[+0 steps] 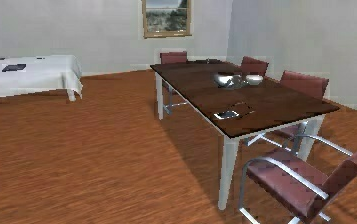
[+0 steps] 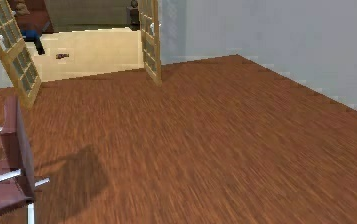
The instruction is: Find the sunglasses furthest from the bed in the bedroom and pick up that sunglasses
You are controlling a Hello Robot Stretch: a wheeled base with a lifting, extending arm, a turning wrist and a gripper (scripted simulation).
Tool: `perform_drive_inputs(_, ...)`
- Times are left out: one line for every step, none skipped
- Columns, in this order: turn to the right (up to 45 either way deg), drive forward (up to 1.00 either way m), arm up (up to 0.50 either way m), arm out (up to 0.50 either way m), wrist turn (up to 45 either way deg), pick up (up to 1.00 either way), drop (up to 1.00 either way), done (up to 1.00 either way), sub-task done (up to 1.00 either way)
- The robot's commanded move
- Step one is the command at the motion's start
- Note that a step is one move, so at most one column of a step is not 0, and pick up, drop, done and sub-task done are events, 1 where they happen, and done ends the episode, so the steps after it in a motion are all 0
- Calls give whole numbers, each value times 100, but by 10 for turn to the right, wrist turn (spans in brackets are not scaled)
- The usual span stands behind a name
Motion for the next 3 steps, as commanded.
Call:
perform_drive_inputs(30, 0, 0, 0, 0, 0, 0, 0, 0)
perform_drive_inputs(0, 40, 0, 0, 0, 0, 0, 0, 0)
perform_drive_inputs(-450, 0, 0, 0, 0, 0, 0, 0, 0)
